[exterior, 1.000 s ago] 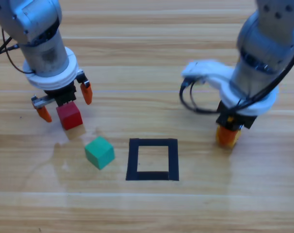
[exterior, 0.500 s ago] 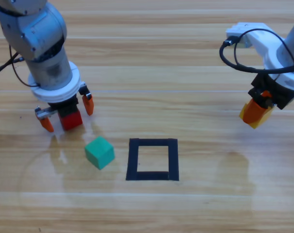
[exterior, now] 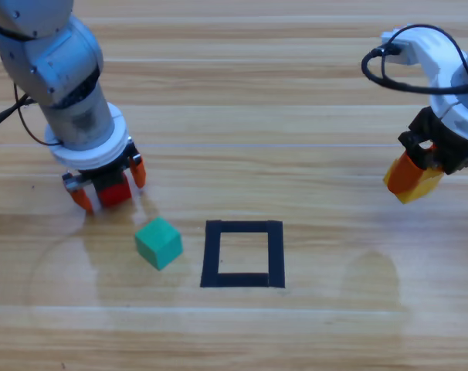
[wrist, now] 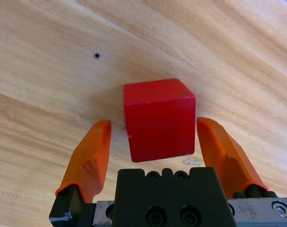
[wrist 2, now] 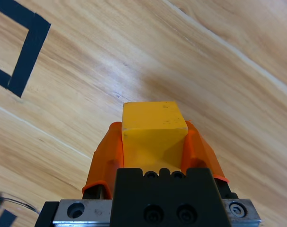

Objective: Stack the blocks in the rectangular block: red at the bottom, yellow in the middle, green on top

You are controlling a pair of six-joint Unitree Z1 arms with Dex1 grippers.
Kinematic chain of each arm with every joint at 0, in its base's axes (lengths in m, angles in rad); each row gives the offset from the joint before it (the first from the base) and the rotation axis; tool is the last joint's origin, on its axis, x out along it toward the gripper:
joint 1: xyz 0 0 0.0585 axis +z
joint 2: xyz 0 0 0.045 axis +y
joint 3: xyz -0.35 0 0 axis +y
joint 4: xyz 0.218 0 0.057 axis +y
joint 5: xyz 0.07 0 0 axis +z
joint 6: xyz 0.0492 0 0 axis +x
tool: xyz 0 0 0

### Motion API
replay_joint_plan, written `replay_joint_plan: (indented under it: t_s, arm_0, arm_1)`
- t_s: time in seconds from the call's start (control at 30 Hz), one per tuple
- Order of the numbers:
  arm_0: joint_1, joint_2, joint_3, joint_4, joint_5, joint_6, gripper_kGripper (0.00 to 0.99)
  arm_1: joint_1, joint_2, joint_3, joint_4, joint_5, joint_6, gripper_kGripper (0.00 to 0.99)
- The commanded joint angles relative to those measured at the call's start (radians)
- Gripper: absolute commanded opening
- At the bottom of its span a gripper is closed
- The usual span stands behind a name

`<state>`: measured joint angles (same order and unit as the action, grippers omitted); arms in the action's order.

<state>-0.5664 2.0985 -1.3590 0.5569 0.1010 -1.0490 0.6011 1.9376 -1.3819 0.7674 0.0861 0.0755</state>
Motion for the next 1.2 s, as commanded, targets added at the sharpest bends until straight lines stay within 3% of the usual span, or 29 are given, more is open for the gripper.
replay_joint_plan:
  t_s: [0.03, 0.4, 0.63, 0.77, 0.9, 1.07, 1.2]
  arm_0:
    - [0.034, 0.048, 0.046, -0.025, -0.007, 0.026, 0.678]
    - [0.04, 0.048, 0.046, -0.041, 0.016, 0.041, 0.641]
    - [0.04, 0.046, 0.055, -0.055, 0.052, 0.064, 0.13]
    - [0.039, 0.018, -0.015, -0.009, 0.08, 0.176, 0.081]
    - [-0.033, -0.089, -0.154, 0.147, 0.105, 0.397, 0.037]
    - [-0.168, -0.31, -0.163, 0.201, 0.06, 0.604, 0.0]
    - [-0.282, -0.33, -0.2, 0.221, 0.019, 0.681, 0.0]
  arm_1:
    - [-0.026, -0.032, 0.055, -0.042, 0.015, 0.168, 0.0]
    - [-0.024, -0.055, 0.158, -0.111, -0.031, 0.25, 0.0]
    - [-0.024, -0.068, 0.158, -0.111, -0.037, 0.248, 0.0]
    - [-0.024, -0.066, 0.164, -0.114, -0.04, 0.25, 0.0]
    - [-0.024, -0.068, 0.162, -0.114, -0.043, 0.253, 0.0]
    - [-0.024, -0.068, 0.165, -0.112, -0.045, 0.265, 0.0]
    - [-0.024, -0.062, 0.17, -0.112, -0.049, 0.277, 0.0]
